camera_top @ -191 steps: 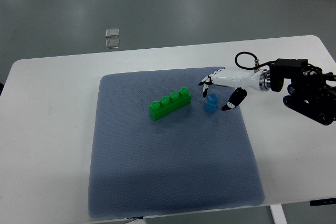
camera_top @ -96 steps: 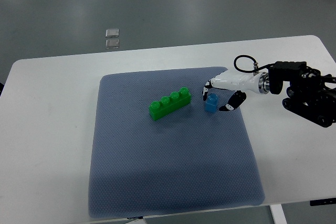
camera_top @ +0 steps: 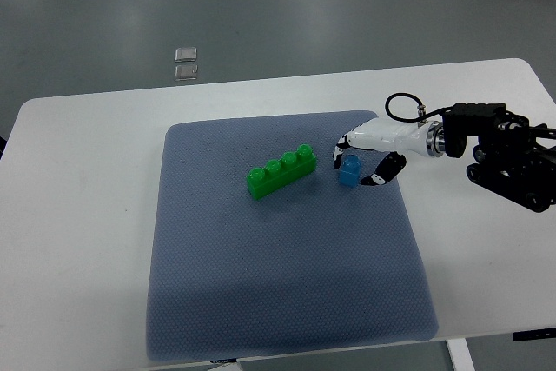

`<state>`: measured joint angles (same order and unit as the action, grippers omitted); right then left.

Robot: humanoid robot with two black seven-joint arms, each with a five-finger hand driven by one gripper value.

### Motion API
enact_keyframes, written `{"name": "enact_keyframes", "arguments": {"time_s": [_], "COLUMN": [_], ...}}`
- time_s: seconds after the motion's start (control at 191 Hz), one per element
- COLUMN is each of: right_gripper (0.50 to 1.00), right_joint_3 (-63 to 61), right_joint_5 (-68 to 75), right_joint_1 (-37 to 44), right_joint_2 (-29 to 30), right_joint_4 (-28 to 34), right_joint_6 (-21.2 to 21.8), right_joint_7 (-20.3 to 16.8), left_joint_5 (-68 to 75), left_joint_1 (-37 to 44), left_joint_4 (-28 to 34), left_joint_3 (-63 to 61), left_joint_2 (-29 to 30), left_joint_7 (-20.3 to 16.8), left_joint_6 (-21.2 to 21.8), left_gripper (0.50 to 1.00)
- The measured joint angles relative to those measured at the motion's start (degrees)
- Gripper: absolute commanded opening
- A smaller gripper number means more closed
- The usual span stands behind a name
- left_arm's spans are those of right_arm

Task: Stack blue block on green block with right hand
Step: 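Close the right hand fingers around the blue block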

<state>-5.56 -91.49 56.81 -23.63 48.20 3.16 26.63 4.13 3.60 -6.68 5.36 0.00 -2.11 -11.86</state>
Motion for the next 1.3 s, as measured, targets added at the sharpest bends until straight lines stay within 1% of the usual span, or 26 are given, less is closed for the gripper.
{"name": "enact_keyframes", "arguments": {"time_s": [0.188,0.246,0.366,0.371,0.381,0.413,0.779,0.883,0.941,1.087,1.197,1.254,1.301], "right_gripper": [0.752,0.727,0.723,0.709,0.701,0.691,0.684,0.674,0.66,0.654,0.637,0.621,0.619], "right_joint_3": [0.0,0.0,0.0,0.0,0.0,0.0,0.0,0.0,0.0,0.0,0.0,0.1,0.1], "right_joint_5": [0.0,0.0,0.0,0.0,0.0,0.0,-0.9,-0.9,-0.9,-1.0,-1.0,-1.0,-1.0], "right_joint_1": [0.2,0.2,0.2,0.2,0.2,0.2,0.0,0.1,0.2,0.2,0.0,0.0,0.0], "right_joint_2": [-0.1,-0.1,-0.2,-0.2,-0.2,-0.2,-0.1,-0.1,-0.2,-0.3,-0.3,-0.3,-0.3], "right_joint_4": [0.5,0.6,0.8,0.8,0.8,0.8,1.0,1.0,1.1,1.4,1.4,1.5,1.5], "right_joint_6": [0.0,0.0,0.0,0.0,0.0,0.0,0.0,0.0,0.0,0.0,0.0,0.0,0.0], "right_joint_7": [0.0,0.0,0.0,0.0,0.0,0.0,0.2,0.2,0.2,0.2,0.2,0.2,0.3], "left_joint_5": [0.0,0.0,0.0,0.0,0.0,0.0,0.0,0.0,0.0,0.0,0.0,0.0,0.0], "left_joint_1": [0.0,0.0,0.0,0.0,0.0,0.0,0.0,0.0,0.0,0.0,0.0,0.0,0.0], "left_joint_4": [0.0,0.0,0.0,0.0,0.0,0.0,0.0,0.0,0.0,0.0,0.0,0.0,0.0], "left_joint_3": [0.0,0.0,0.0,0.0,0.0,0.0,0.0,0.0,0.0,0.0,0.0,0.0,0.0], "left_joint_2": [0.0,0.0,0.0,0.0,0.0,0.0,0.0,0.0,0.0,0.0,0.0,0.0,0.0], "left_joint_7": [0.0,0.0,0.0,0.0,0.0,0.0,0.0,0.0,0.0,0.0,0.0,0.0,0.0], "left_joint_6": [0.0,0.0,0.0,0.0,0.0,0.0,0.0,0.0,0.0,0.0,0.0,0.0,0.0], "left_gripper": [1.0,1.0,1.0,1.0,1.0,1.0,1.0,1.0,1.0,1.0,1.0,1.0,1.0]}}
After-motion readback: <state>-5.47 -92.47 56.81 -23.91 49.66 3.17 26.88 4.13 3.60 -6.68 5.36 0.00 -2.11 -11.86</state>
